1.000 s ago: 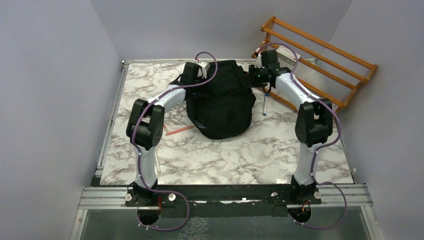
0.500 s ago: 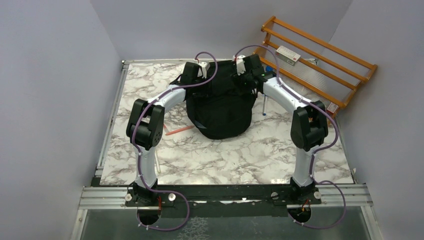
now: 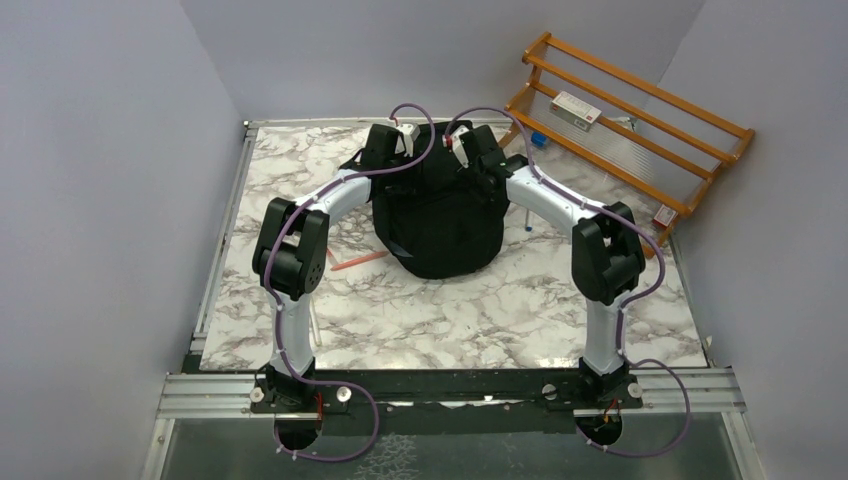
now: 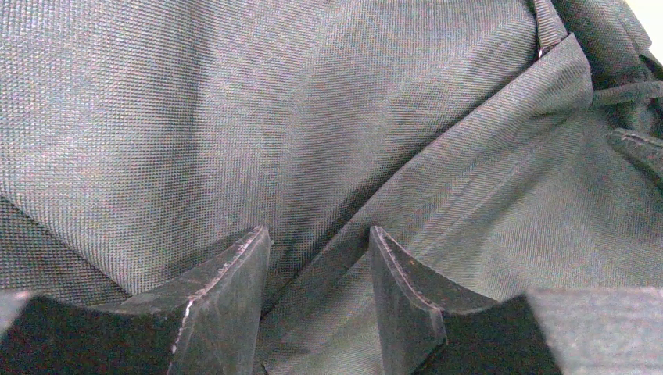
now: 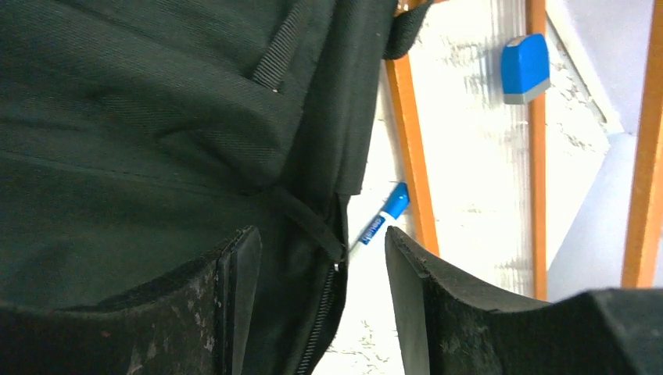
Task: Pack the student bag
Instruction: Zip the student bag at the center of the board.
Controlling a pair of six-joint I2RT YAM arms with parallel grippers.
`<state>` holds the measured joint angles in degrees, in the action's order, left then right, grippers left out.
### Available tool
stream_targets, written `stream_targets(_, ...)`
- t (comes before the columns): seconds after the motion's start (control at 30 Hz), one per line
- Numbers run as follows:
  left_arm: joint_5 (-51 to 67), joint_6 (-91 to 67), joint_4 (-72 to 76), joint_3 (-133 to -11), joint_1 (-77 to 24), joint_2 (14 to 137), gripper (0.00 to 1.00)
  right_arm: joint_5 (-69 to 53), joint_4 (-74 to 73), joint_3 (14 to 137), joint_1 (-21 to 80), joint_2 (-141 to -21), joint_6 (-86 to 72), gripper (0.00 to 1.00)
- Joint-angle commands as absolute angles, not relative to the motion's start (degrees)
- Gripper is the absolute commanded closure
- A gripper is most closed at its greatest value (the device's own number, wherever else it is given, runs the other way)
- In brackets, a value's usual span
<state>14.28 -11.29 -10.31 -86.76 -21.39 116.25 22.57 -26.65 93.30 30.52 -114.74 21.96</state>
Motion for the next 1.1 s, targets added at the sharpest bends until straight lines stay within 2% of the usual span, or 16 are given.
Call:
stream_targets(0.0, 14.76, -10.77, -11.60, -87.43, -21.09, 115.60, 0.49, 27.73, -25.44, 93.11, 30.53, -115.65, 24.71, 0.36)
stream_targets(0.13, 14.77, -10.72, -11.60, -87.37, -21.09, 115.66, 0.49, 26.63, -26.60, 94.32, 30.59, -116.81, 25.13, 0.37)
stream_targets(0.27, 14.67, -10.72, -11.60, -87.36, -21.09, 115.66, 0.49, 25.34, -27.49, 95.19, 30.50, -117.63, 25.31, 0.43)
stream_targets(0.7, 14.77, -10.72, -11.77, -87.53, -20.92, 115.90, 0.50, 24.35, -26.65, 96.57, 30.52, -119.02, 24.72, 0.74)
stream_targets(0.87, 14.92, -10.81, -11.82, -87.66, -20.83, 116.07, 0.50, 24.43, -24.38, 95.53, 30.51, -117.63, 23.79, 0.89)
stream_targets(1.07, 14.96, -10.81, -11.82, -87.71, -20.66, 116.19, 0.49, 24.71, -20.62, 93.42, 30.50, -115.45, 21.69, 0.98)
